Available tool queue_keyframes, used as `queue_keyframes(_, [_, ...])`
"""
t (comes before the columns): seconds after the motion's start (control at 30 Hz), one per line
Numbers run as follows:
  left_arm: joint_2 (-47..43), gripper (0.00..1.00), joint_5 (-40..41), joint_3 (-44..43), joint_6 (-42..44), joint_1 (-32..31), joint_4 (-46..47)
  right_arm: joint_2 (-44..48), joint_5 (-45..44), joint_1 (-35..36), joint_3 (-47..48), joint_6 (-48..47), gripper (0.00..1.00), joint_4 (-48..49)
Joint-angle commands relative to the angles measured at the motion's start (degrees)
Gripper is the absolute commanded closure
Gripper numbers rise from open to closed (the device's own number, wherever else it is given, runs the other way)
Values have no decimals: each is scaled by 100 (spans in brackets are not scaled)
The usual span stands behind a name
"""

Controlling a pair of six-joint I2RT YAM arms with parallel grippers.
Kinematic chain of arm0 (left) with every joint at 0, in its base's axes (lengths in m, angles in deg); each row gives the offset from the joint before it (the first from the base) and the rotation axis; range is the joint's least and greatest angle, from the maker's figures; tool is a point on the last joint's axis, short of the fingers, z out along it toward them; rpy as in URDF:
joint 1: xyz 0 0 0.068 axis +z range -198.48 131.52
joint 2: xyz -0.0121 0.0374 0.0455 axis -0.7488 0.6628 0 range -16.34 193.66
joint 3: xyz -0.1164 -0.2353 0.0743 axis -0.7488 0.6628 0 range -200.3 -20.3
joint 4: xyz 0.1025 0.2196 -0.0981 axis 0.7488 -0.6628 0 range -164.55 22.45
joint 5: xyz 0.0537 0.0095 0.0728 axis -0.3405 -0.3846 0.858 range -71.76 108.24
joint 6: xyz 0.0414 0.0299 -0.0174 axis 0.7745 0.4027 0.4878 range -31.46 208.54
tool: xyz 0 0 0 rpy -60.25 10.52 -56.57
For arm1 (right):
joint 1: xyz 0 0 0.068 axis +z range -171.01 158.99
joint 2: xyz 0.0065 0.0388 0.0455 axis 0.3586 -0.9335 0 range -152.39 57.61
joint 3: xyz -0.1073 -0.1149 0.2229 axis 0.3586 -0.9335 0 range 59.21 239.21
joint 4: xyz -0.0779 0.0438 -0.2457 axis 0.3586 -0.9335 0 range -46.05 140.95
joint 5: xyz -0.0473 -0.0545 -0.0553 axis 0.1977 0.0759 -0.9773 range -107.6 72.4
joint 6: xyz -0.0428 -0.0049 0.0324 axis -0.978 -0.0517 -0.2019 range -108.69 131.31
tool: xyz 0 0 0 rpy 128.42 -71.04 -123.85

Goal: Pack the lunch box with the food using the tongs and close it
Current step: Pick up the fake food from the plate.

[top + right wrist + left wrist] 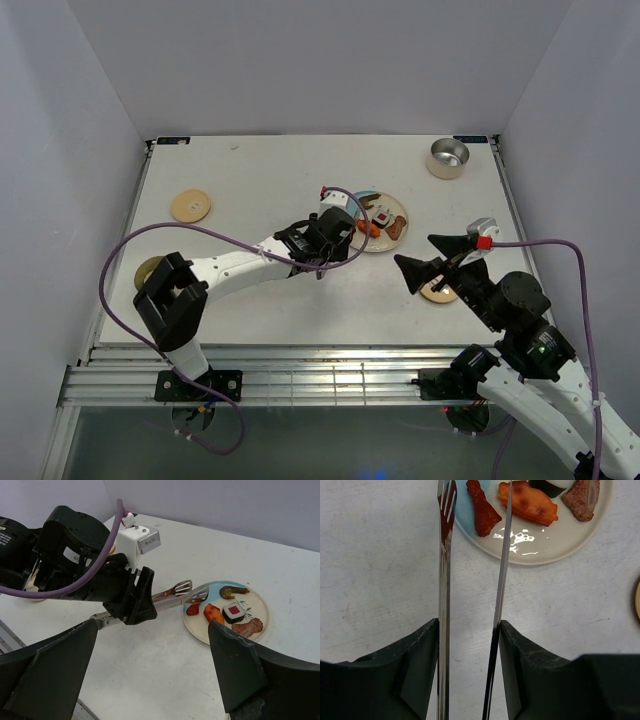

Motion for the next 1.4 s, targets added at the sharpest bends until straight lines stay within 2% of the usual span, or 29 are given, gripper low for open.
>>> queue_keyframes(0.0, [41,41,321,-388,-56,-158,-132,82,52,21,-20,-51,3,353])
queue_keyframes(0.37, [603,43,602,-872,-223,-325,-580,214,-18,12,-47,-51,3,344])
queue_keyframes(0.67, [700,43,910,-1145,-320,-405,-906,284,-18,21,-20,-51,3,309])
queue_keyframes(1.37, [1078,43,823,-1320,-372,-405,-976,372,-36,21,-38,-60,3,283])
